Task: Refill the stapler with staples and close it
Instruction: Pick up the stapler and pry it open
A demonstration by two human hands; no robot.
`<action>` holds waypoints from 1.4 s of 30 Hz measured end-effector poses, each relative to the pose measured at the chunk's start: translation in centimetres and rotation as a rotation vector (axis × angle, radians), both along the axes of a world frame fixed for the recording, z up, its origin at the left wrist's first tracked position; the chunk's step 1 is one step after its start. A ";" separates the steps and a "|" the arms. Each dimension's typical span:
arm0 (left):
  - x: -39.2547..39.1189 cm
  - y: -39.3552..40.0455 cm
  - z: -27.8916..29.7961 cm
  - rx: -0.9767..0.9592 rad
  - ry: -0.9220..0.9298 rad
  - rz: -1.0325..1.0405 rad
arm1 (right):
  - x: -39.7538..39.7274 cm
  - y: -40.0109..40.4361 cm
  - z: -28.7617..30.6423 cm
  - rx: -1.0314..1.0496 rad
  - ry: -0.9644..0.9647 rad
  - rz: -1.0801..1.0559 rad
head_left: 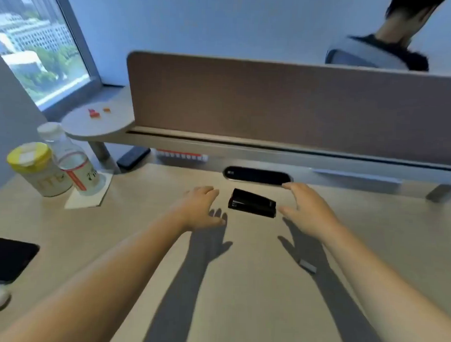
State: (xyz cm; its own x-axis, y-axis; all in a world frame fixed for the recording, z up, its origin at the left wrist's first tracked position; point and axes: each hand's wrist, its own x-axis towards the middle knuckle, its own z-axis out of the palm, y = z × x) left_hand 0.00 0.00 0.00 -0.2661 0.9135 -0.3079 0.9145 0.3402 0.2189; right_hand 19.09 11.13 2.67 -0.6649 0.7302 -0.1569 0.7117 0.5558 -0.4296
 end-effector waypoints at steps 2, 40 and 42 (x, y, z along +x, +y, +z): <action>-1.0 1.9 -1.4 -0.006 -0.017 -0.012 | -1.6 1.2 -1.5 -0.001 0.021 -0.007; -2.6 5.0 -11.3 0.383 -0.340 0.157 | -6.2 1.7 -8.2 -0.289 0.660 -0.107; -2.5 5.0 -11.2 0.379 -0.326 0.152 | -5.4 1.7 -7.9 -0.310 0.730 -0.180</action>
